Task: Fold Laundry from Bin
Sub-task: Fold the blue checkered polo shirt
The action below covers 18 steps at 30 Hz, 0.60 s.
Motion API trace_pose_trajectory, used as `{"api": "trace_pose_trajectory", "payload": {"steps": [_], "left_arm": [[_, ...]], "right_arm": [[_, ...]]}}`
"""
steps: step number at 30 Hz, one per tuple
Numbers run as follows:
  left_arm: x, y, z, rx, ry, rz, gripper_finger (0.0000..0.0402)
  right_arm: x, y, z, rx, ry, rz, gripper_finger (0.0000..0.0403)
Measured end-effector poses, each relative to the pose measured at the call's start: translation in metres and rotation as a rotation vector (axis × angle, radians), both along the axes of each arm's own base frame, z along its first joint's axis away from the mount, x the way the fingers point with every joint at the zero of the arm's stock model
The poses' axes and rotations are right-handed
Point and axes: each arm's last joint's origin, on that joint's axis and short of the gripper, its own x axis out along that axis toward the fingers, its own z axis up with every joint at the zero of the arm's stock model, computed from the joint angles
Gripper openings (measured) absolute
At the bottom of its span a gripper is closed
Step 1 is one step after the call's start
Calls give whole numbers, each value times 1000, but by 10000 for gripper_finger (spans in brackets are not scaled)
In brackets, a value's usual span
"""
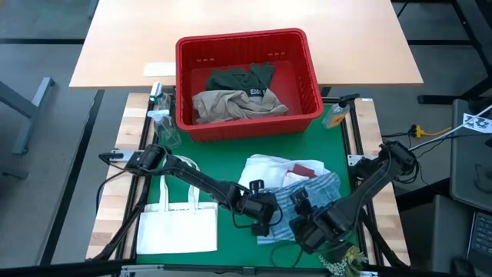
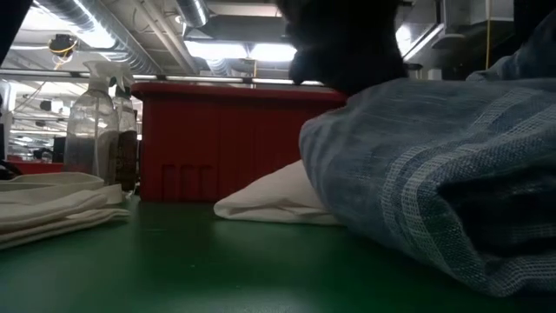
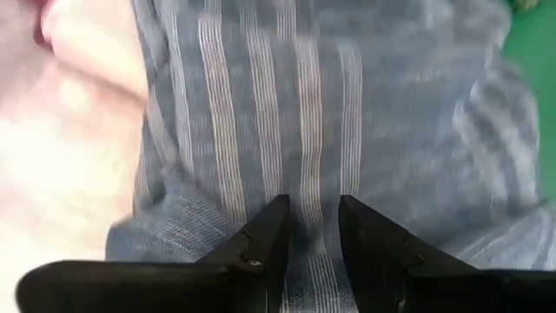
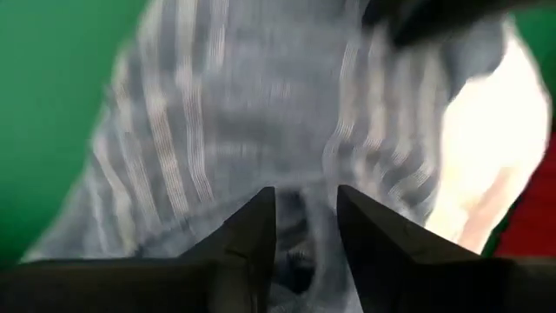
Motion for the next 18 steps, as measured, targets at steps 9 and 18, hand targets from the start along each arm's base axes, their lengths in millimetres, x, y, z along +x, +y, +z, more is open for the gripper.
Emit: {"api": "trace_pose_trajectory", "payload": {"steps": [9, 18], "left_arm": [[-22, -10, -3, -12, 153, 56, 96], [-37, -21, -7, 13, 242, 87, 96]], "right_arm": [[-26, -22, -28, -38, 123, -62, 127], [-56, -47, -16, 60, 119, -178, 127]]}}
